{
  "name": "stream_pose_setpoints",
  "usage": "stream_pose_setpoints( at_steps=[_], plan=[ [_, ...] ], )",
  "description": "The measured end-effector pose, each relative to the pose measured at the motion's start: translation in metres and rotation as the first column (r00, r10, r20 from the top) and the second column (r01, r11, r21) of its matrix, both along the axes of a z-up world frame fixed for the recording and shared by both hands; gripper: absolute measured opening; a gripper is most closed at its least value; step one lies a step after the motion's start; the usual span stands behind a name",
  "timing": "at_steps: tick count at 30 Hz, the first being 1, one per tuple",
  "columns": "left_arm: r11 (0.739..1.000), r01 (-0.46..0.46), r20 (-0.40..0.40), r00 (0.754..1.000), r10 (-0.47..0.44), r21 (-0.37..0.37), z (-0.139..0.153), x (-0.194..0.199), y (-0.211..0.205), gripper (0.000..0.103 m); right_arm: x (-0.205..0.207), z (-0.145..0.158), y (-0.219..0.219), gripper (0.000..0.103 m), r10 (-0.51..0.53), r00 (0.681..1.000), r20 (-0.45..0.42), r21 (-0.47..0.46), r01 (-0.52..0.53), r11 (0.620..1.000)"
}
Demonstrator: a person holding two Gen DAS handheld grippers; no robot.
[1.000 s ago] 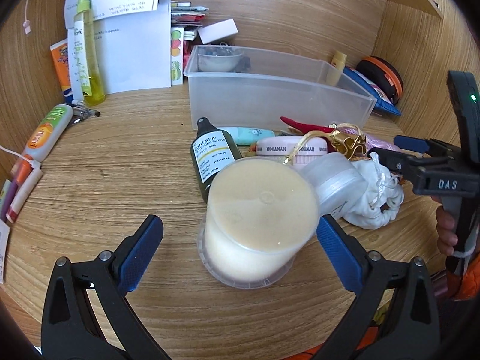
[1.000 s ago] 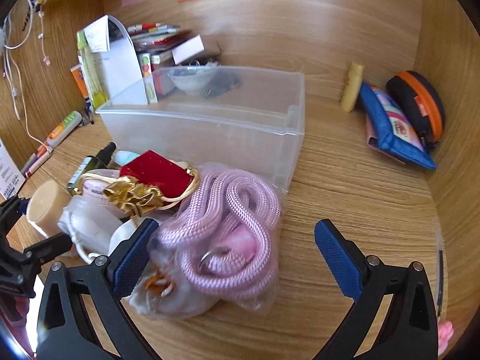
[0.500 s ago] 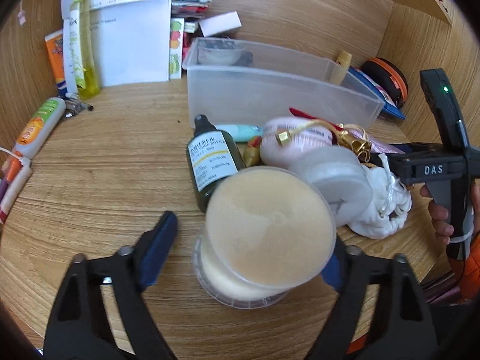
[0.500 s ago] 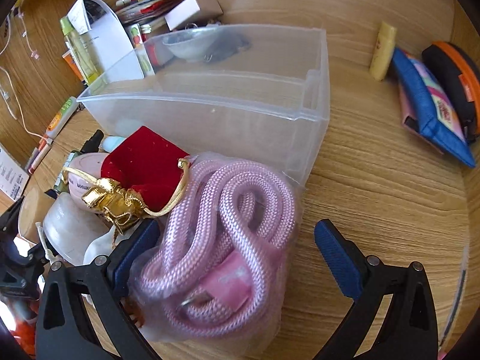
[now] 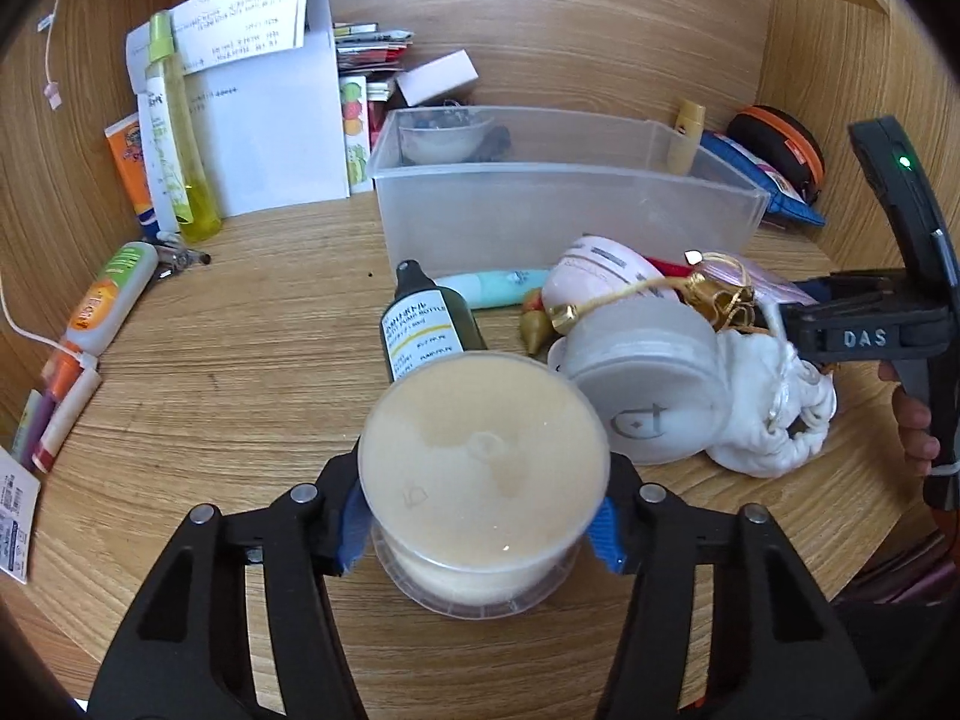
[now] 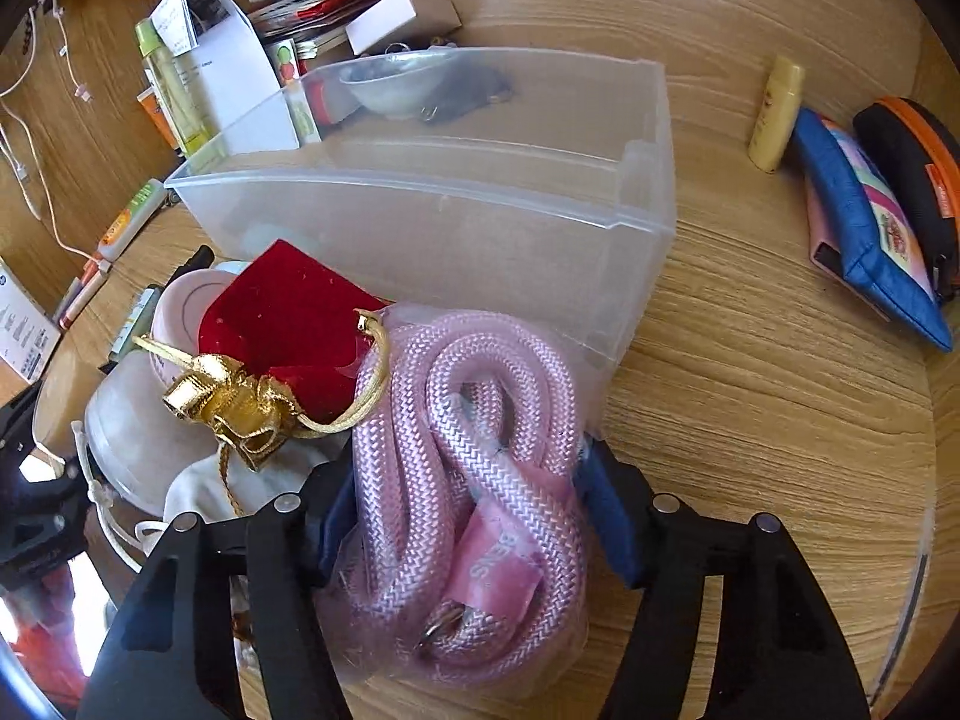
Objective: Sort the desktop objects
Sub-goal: 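Grasp the white round jar with the left tool while the right tool grasps the bagged pink rope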
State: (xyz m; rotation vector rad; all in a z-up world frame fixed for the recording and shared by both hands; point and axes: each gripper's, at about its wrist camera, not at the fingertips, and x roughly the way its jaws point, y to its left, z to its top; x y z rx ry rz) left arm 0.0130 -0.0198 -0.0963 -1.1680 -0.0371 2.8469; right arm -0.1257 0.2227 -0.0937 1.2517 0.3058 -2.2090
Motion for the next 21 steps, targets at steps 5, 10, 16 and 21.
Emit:
stream_pose_setpoints(
  at_steps=[5, 10, 16, 21],
  plan=[
    [0.999, -0.029, 0.004, 1.0, 0.029, 0.028, 0.001, -0.001, -0.01, 0.058, 0.01, 0.01, 0.011, 0.059, -0.016, 1.0, -0.027, -0.028, 0.015, 1.0],
    [0.998, -0.042, 0.008, 0.999, 0.041, 0.054, 0.004, 0.002, -0.015, 0.057, 0.021, 0.026, 0.028, 0.059, -0.039, 0.997, -0.066, -0.05, 0.036, 0.998],
    [0.997, -0.054, -0.025, 0.998, 0.056, 0.057, 0.018, 0.004, -0.017, 0.057, 0.027, 0.045, 0.045, 0.059, -0.075, 0.991, -0.109, -0.086, 0.065, 0.994],
    [0.996, -0.051, -0.052, 0.997, 0.055, 0.077, 0.033, 0.0, -0.022, 0.057, 0.032, 0.059, 0.051, 0.059, -0.083, 0.985, -0.148, -0.104, 0.068, 0.992]
  ],
)
